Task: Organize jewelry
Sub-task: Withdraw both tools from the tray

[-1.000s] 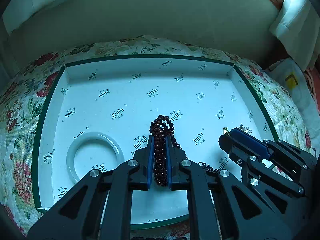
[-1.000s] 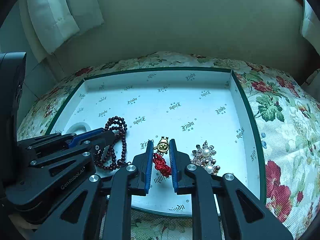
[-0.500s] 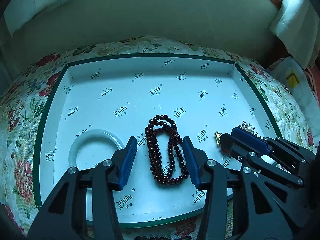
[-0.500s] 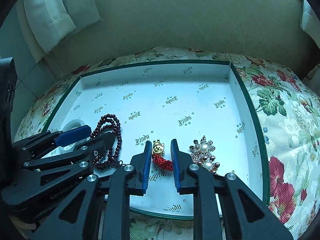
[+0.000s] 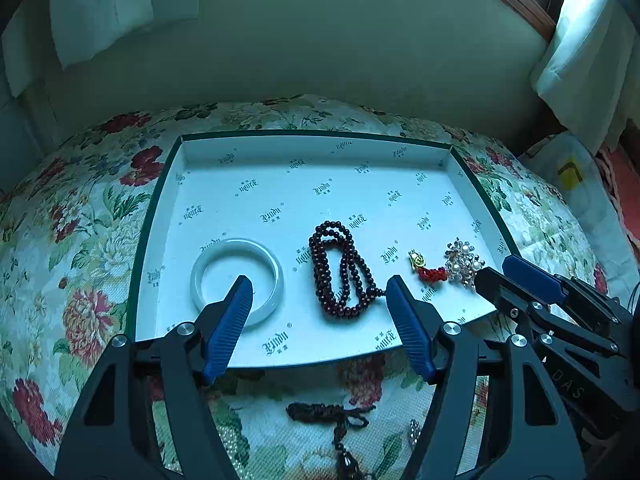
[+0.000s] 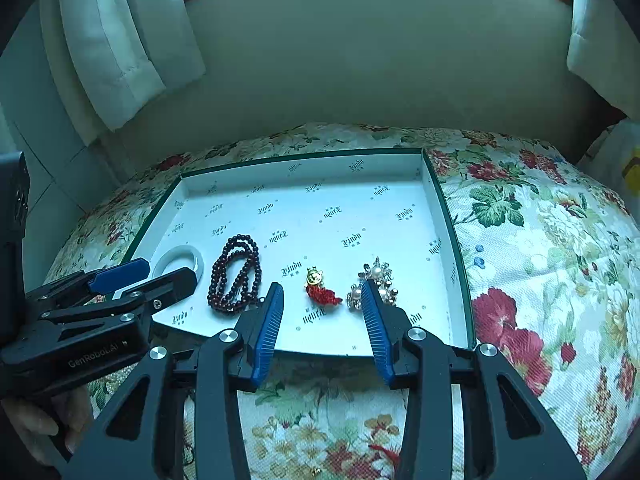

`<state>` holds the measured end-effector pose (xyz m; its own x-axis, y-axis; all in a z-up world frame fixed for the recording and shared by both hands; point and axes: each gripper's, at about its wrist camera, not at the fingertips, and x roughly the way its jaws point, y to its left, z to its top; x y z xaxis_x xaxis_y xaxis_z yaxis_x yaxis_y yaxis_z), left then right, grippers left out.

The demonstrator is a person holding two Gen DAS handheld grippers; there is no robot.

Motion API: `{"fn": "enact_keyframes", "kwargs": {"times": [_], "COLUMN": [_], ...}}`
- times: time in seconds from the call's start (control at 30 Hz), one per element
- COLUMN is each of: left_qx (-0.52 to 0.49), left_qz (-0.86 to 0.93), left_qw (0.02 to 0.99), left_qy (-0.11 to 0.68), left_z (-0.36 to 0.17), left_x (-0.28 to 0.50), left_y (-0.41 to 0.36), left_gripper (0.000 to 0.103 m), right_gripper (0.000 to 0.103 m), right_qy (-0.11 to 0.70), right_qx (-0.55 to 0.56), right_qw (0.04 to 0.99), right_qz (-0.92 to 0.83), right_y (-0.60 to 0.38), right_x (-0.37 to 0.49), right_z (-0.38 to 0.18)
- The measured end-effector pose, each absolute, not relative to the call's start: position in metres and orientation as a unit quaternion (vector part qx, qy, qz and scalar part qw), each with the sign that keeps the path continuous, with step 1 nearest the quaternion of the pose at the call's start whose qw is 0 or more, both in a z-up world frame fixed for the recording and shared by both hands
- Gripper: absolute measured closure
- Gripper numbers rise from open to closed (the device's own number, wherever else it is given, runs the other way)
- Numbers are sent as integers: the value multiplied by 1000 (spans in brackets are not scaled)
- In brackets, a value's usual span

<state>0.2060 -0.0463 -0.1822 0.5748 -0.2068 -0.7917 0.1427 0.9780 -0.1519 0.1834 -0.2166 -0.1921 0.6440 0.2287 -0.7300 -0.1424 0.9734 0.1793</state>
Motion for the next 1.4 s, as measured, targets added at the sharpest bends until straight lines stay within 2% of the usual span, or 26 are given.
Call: {"fn": "enact_keyframes", "kwargs": {"times": [0.57,0.9,1.4], "left_qx": [-33,-40,-47], "left_qz": [-89,-77,-69], "left_qw": [876,866,863], "left_qy": [473,492,499], "left_z": [-192,-203,-207], "left_x": [114,83,83], "left_y": [-22,-7,0], "left_gripper": [34,34,34], "right_gripper": [64,79,86], "right_qy": [442,468,478], "right_qx": [36,15,0], "right_qw": [890,874,867], "right_qz": [110,129,143], "right_y": [-211,-195,-182], "right_x": [91,65,69], "right_z": [-207,-226,-237]}}
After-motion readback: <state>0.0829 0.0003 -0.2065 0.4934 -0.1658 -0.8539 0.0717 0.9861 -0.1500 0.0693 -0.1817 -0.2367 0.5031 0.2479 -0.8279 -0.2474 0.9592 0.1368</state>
